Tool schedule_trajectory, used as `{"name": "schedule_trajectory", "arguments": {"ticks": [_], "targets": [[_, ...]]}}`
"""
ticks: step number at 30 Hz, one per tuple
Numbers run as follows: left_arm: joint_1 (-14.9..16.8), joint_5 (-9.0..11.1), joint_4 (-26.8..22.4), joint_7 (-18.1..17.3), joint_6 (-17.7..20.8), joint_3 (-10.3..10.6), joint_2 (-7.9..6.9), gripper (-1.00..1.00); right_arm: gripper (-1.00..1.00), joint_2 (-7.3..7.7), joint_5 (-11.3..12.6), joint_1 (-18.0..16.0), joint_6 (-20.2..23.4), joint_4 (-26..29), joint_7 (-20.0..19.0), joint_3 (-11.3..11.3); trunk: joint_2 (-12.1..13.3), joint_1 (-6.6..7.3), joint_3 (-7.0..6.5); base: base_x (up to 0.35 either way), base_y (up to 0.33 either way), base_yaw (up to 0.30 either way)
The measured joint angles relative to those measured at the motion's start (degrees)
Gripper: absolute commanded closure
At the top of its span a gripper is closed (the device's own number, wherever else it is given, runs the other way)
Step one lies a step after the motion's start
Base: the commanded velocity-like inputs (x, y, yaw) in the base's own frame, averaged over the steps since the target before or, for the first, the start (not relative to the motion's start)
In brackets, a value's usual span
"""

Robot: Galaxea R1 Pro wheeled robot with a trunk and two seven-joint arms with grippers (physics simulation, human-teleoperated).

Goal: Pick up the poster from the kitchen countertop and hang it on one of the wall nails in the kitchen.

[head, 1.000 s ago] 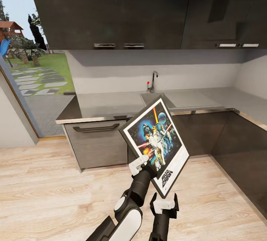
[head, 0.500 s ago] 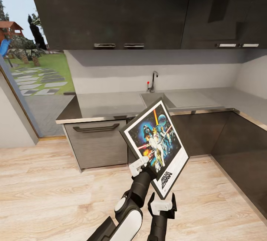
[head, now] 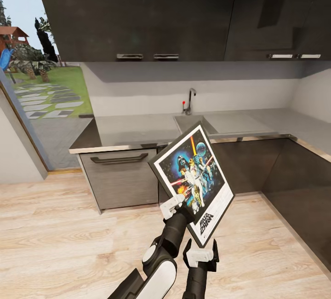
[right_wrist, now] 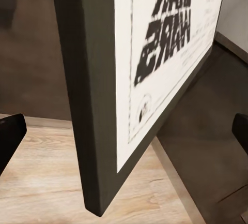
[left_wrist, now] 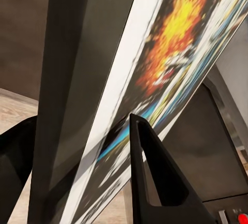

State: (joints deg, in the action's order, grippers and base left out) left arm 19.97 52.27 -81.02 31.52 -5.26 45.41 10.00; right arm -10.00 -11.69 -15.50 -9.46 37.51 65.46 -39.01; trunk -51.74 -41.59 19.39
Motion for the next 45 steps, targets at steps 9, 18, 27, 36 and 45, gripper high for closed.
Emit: {"name": "schedule_trajectory", "arguments": {"ticks": [9, 18, 27, 36, 45], "targets": [[0.0, 0.0, 0.0, 0.0, 0.0, 0.0, 0.00, 1.00, -1.00, 0.00, 0.0, 0.0, 0.0, 0.0, 0.0, 0.0, 0.0, 0.00, 0.00, 0.000, 0.000, 0.000], [0.0, -0.1, 0.1, -0.1, 0.0, 0.0, 0.00, 1.00, -1.00, 0.00, 0.0, 0.0, 2.7, 0.5, 0.2, 0.0, 0.0, 0.00, 0.00, 0.000, 0.000, 0.000], [0.0, -0.1, 0.1, -0.1, 0.0, 0.0, 0.00, 1.00, -1.00, 0.00, 0.0, 0.0, 3.2, 0.9, 0.4, 0.0, 0.0, 0.00, 0.00, 0.000, 0.000, 0.000], [0.0, -0.1, 0.1, -0.1, 0.1, 0.1, 0.00, 1.00, -1.00, 0.00, 0.0, 0.0, 3.2, 0.9, 0.4, 0.0, 0.0, 0.00, 0.00, 0.000, 0.000, 0.000], [0.0, -0.1, 0.1, -0.1, 0.1, 0.1, 0.00, 1.00, -1.00, 0.00, 0.0, 0.0, 3.2, 0.9, 0.4, 0.0, 0.0, 0.00, 0.00, 0.000, 0.000, 0.000]]}}
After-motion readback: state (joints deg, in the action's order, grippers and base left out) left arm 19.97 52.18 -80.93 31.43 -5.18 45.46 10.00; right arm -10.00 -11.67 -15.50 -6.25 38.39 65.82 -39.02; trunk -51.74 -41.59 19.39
